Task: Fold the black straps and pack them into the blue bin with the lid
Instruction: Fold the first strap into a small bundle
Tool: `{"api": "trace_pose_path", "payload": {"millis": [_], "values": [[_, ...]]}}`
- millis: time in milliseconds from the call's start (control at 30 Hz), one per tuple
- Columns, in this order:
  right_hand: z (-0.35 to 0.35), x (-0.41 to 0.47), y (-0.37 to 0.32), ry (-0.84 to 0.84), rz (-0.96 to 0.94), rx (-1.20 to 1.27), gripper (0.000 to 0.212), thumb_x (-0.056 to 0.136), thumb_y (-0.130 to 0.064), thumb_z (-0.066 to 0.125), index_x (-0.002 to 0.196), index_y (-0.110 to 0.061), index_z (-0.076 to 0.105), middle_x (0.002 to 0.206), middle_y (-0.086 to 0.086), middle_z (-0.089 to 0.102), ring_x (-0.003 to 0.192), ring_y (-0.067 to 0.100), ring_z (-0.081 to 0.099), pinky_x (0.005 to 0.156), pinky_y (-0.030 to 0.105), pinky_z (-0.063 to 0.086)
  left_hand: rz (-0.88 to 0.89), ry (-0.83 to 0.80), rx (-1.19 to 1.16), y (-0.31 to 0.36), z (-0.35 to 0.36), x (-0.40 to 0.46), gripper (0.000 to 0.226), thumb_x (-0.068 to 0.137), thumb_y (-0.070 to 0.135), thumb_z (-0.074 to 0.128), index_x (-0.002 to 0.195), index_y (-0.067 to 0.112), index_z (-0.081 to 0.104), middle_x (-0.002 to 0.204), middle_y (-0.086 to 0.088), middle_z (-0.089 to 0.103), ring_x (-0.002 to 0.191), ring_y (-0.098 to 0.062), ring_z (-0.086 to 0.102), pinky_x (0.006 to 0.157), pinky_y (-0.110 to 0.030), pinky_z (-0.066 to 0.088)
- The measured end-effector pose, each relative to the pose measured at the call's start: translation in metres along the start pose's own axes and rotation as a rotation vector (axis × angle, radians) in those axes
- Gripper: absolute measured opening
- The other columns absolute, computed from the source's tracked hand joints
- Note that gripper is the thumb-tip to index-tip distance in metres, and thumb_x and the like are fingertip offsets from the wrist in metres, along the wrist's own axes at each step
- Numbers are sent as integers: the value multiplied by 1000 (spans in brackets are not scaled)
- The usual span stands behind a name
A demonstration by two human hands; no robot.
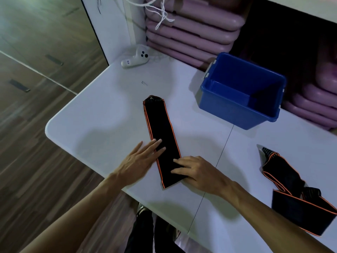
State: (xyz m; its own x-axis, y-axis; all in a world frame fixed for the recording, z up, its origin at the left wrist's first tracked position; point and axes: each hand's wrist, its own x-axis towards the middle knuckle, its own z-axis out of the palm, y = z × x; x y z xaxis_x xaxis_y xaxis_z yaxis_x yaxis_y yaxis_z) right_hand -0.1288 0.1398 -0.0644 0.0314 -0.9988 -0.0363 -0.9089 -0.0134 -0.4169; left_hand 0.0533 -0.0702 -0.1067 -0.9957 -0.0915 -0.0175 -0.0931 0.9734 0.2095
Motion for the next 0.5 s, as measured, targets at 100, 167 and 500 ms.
{"api": "trace_pose_path", "payload": {"millis": [100, 167, 500], "values": [[1, 1, 0, -7, -16, -3, 38, 87, -29, 52, 122, -27, 67, 136, 4, 61, 130, 23, 53, 92, 36, 48, -15, 24, -27, -7, 2, 2, 50, 100, 35, 33, 150, 29, 27, 159, -5, 23, 146, -24, 23, 114, -51, 30], [2, -1, 1, -21, -10, 19, 39, 91, -30, 49, 127, -28, 64, 142, 4, 56, 140, 22, 42, 100, 35, 42, -16, 63, -25, -8, 2, 2, 48, 101, 38, 30, 147, 26, 33, 156, -10, 30, 143, -29, 28, 113, -51, 31], [-6, 3, -4, -9, 14, 140, 39, 91, -25, 48, 128, -22, 63, 130, -2, 66, 128, 16, 55, 101, 22, 38, 51, 201, -2, -2, -7, 1, 42, 96, 21, 37, 133, 9, 55, 135, -15, 56, 125, -29, 54, 96, -38, 52]]}}
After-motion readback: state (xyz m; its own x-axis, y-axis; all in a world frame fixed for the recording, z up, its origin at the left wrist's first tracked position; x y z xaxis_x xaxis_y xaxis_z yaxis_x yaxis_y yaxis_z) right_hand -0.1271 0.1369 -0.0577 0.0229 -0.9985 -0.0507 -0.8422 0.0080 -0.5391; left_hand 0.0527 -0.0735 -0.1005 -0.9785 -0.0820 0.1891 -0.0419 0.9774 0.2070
